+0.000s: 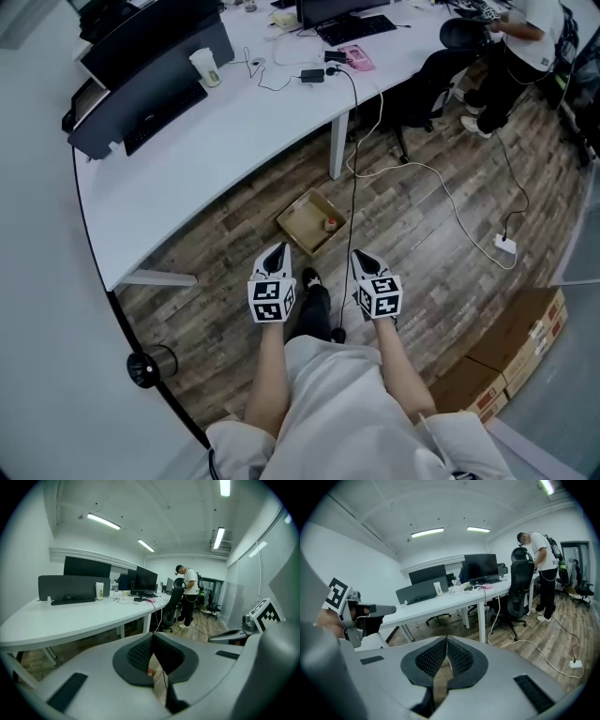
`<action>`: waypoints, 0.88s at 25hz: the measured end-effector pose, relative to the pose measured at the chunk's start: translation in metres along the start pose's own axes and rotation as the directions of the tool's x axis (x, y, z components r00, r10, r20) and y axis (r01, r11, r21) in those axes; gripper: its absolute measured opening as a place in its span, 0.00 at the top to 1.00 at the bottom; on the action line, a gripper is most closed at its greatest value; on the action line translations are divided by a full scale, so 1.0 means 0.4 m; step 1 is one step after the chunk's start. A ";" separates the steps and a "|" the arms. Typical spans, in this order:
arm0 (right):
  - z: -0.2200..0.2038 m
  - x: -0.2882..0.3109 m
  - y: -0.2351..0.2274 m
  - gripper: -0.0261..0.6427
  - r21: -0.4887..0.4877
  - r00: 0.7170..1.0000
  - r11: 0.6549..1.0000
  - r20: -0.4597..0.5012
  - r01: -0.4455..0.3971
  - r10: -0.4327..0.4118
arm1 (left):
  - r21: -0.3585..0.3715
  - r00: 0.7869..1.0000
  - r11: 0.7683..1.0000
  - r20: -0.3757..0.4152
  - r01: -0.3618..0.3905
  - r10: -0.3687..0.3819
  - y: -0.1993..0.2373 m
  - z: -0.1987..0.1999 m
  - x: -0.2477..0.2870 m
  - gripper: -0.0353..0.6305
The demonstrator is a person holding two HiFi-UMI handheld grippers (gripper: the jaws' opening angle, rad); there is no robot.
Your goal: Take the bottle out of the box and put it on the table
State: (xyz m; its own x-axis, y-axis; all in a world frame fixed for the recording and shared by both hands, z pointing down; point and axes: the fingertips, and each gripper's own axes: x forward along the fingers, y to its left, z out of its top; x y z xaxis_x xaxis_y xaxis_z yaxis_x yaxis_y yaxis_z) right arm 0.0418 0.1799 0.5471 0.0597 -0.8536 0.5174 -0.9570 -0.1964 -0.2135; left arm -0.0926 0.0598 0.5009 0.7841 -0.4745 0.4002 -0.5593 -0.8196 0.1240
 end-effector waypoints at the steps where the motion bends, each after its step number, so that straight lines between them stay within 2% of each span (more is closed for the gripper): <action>1: 0.007 0.019 -0.013 0.90 0.002 1.000 1.000 -0.010 -0.003 0.003 | -0.007 1.000 1.000 -0.003 -0.002 0.002 0.007 0.008 0.025 0.92; 9: 0.091 0.207 -0.088 0.90 0.006 0.997 1.000 -0.070 -0.013 0.013 | -0.013 0.999 1.000 -0.054 -0.001 0.000 0.096 0.055 0.207 0.92; 17: 0.200 0.404 -0.136 0.90 0.022 0.995 1.000 -0.095 -0.020 0.022 | -0.056 0.997 0.998 -0.072 -0.041 0.037 0.247 0.113 0.352 0.93; 22: 0.251 0.508 -0.137 0.90 -0.002 0.991 0.999 -0.122 -0.051 0.050 | -0.088 0.994 0.993 -0.081 -0.078 0.071 0.319 0.129 0.404 0.93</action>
State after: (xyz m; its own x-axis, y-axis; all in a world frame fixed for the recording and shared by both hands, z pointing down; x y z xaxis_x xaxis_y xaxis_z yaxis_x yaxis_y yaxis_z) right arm 0.1348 -0.0312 0.5806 -0.0232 -0.7973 0.6032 -0.9595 -0.1516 -0.2374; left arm -0.0232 -0.1379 0.5346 0.7180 -0.5041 0.4799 -0.6404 -0.7485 0.1720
